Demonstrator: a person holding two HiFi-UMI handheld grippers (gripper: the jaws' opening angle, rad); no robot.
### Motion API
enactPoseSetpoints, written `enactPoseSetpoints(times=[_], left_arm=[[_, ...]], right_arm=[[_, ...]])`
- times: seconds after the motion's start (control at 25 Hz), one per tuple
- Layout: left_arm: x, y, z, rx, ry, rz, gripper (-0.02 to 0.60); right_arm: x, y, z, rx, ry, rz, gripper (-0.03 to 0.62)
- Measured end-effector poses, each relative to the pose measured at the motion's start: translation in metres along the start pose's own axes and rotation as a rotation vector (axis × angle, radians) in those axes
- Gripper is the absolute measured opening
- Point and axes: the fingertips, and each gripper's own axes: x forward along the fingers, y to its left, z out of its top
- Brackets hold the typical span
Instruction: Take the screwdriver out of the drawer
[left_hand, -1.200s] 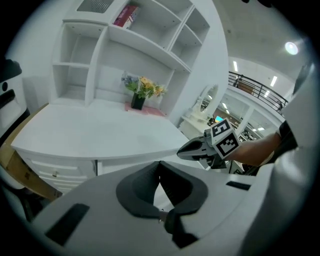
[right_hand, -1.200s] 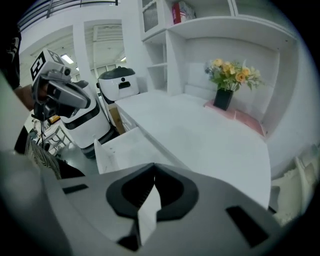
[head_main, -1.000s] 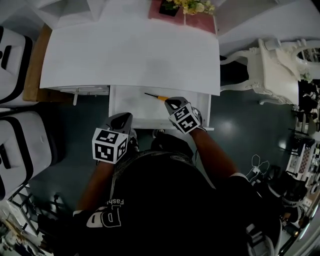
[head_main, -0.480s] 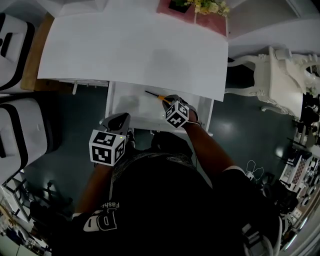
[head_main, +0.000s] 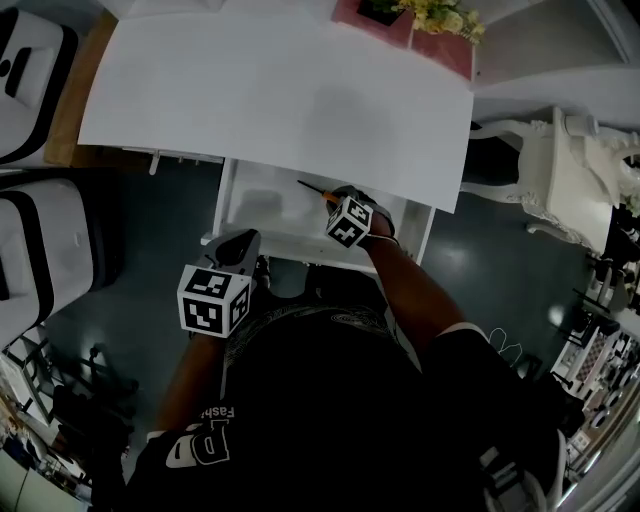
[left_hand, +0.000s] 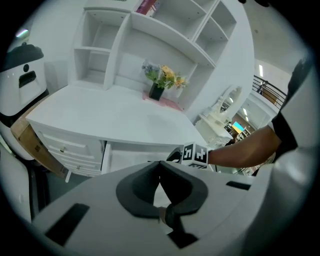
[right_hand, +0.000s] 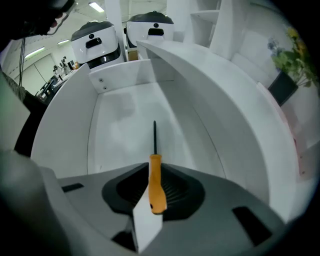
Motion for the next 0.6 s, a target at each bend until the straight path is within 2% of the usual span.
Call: enactPoseSetpoints(times=[0.28, 0.6], left_arm=[[0.004, 0.004, -0.001, -0.032, 0.008, 0.007, 0.014], [0.002, 0.006, 0.003, -0.062, -0.007, 0.014, 0.014]], right_arm=[[0.015, -0.002, 0.004, -0.072, 0.034, 0.003, 0.084], [0.024, 0.001, 0.004, -0.110, 0.099, 0.067, 0.092]])
